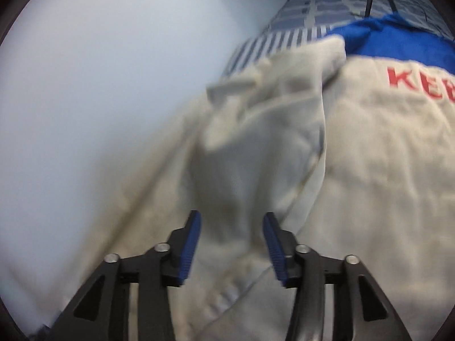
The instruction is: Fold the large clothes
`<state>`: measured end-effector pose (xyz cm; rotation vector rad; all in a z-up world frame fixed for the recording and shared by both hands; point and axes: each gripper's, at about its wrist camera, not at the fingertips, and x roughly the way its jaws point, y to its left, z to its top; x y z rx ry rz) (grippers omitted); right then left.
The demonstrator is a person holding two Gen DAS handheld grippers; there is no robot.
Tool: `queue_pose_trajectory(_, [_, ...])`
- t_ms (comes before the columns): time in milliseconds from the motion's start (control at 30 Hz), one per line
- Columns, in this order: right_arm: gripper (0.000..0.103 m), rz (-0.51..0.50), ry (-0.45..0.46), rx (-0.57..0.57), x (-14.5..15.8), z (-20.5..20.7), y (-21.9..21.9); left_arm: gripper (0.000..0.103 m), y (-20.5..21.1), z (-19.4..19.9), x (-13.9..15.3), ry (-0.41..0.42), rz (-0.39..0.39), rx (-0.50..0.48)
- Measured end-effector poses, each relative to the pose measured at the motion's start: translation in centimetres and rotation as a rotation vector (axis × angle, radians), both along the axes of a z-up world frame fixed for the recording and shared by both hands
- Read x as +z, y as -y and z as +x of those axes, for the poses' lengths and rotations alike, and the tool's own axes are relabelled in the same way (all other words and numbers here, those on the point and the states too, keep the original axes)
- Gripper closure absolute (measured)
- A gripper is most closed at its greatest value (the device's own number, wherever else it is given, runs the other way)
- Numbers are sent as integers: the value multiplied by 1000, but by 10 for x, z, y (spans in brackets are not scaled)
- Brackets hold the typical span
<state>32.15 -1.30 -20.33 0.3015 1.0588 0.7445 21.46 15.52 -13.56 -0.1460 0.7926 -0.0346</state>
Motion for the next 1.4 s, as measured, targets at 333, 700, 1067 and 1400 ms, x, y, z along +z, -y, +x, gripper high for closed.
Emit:
queue_pose_trajectory(333, [48, -63, -32, -1, 20, 38, -62, 101, 19, -14, -5, -9, 14, -90])
queue_pose_trajectory(700, [103, -9, 14, -33, 38, 17, 1, 102, 62, -42, -4, -10, 58, -244])
queue_pose_trajectory(1067, [103, -26, -27, -211, -1, -36, 137, 102, 118, -88, -27, -86, 102, -423])
queue_pose_trajectory(1400, [102, -218, -67, -150, -51, -52, 154, 53, 104, -118, -26, -117, -17, -441])
